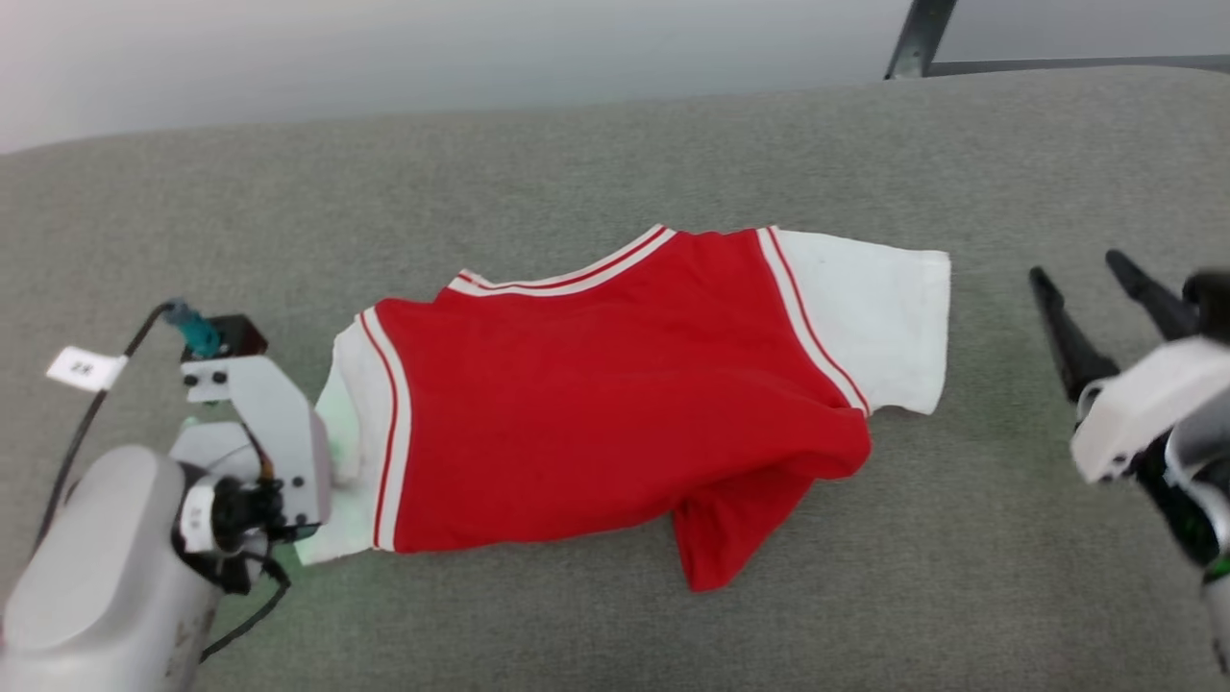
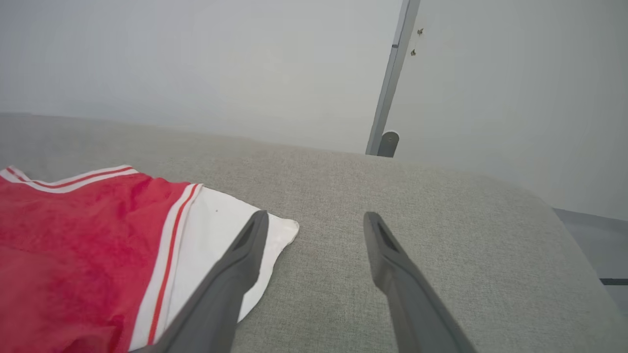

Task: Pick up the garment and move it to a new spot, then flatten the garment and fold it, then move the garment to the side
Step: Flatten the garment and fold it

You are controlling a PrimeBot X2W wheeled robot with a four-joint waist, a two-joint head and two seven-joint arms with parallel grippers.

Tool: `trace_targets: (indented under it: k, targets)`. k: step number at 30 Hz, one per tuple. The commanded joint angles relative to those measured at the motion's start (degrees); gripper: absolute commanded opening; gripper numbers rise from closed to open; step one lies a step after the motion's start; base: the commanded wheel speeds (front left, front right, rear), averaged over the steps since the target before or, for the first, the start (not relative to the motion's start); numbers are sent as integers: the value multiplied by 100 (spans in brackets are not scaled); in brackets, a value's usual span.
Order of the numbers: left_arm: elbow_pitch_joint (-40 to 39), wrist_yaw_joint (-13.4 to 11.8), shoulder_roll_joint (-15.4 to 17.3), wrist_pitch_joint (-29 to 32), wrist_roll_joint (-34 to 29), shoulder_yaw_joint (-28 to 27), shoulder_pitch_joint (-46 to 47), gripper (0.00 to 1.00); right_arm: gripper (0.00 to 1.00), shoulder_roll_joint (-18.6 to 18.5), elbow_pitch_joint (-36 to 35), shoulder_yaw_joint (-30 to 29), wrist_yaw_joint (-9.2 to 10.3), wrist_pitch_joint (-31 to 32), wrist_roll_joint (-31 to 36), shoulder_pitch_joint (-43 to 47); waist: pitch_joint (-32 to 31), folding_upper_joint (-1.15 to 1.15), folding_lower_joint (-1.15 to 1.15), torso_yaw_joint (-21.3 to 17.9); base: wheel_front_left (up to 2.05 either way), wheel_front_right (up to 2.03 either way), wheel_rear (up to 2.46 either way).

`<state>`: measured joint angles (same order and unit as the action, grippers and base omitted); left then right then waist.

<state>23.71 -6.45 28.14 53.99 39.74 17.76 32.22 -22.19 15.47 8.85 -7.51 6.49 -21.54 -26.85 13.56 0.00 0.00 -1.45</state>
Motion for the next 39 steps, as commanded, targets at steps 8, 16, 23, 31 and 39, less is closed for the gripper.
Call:
trace_targets:
  k: [8,16,23,31,39]
  targets:
    - [160,183,-383,-221,-73,206,448,0,100,-445,752,641,4,1311,-712,-957,308,0,0,475,0,0,0]
    - [430,340,-665,-452,-46,309,852,0,100,-600,1769,1030,4,2445,-1197,-1834,681,0,0,787,0,0,0]
    - [801,444,-803,-622,-27,347,1090,0,100,-393,2710,1126,4,3091,-1425,-2274,853,0,0,915,0,0,0]
    - [1208,471,-820,-726,17,312,1294,0,0,-343,2999,1523,-1,3309,-1713,-2542,809,0,0,932,0,0,0]
    - [1303,524,-771,-902,1,219,1841,0,0,-504,2787,1682,0,2869,-2031,-3087,506,0,0,846,0,0,0]
